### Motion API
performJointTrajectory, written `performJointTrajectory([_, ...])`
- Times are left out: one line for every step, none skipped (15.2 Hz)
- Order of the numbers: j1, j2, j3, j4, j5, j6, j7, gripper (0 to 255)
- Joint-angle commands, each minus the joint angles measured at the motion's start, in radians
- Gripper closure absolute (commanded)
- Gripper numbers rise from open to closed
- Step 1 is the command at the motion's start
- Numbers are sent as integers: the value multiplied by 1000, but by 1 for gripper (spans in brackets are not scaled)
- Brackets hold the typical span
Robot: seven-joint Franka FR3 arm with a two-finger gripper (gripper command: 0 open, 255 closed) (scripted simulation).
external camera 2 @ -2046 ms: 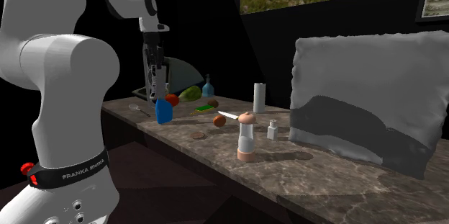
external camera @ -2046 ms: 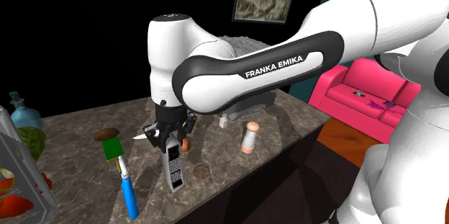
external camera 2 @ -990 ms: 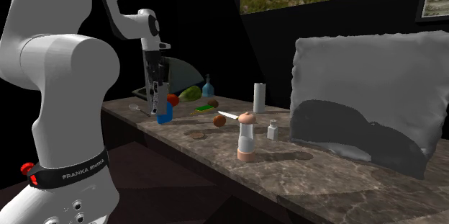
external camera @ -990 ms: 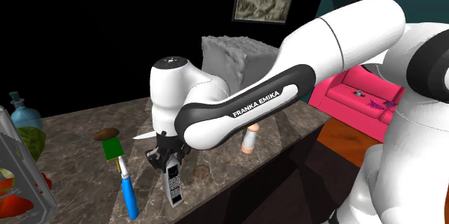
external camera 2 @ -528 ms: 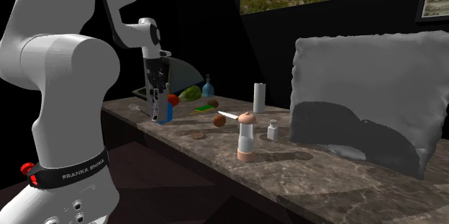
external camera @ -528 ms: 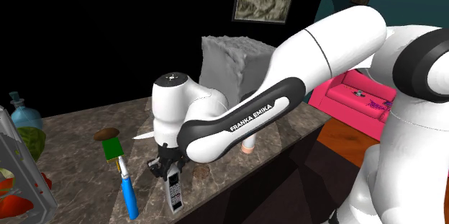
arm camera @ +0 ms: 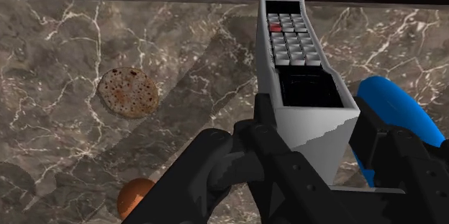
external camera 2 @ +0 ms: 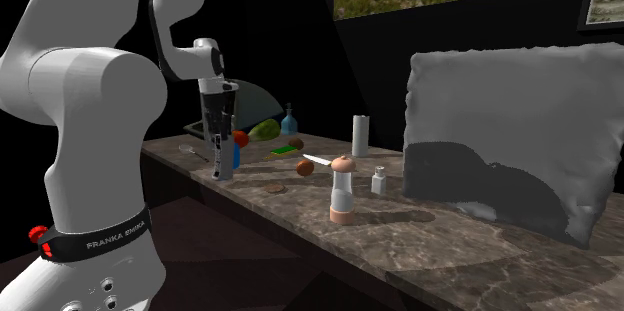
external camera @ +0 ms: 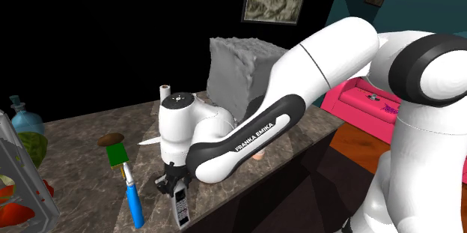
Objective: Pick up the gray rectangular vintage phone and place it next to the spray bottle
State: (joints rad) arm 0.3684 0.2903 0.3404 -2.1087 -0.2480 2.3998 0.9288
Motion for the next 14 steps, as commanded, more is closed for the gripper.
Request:
performJointTrajectory([3,19,-6,-4,-13,23,10,255])
performJointTrajectory([6,32,-10,-6,-22,36,16,255])
performJointTrajectory([6,32,-10,-6,-22,36,16,255])
performJointTrajectory([6,32,-10,-6,-22,36,16,255])
performJointTrajectory([6,32,-10,-6,-22,36,16,255])
performJointTrajectory([6,32,-10,-6,-22,36,16,255])
performJointTrajectory([6,32,-10,-6,-22,36,16,255])
performJointTrajectory([6,32,-10,-6,-22,36,16,255])
performJointTrajectory([6,32,-10,-6,-22,36,16,255])
performJointTrajectory([6,32,-10,-6,-22,36,16,255])
performJointTrajectory([6,32,-10,-6,-22,36,16,0])
performJointTrajectory([6,32,-10,-6,-22,36,16,0])
performJointTrajectory([6,32,-10,-6,-22,36,16,0])
performJointTrajectory([6,32,-10,-6,-22,36,16,0])
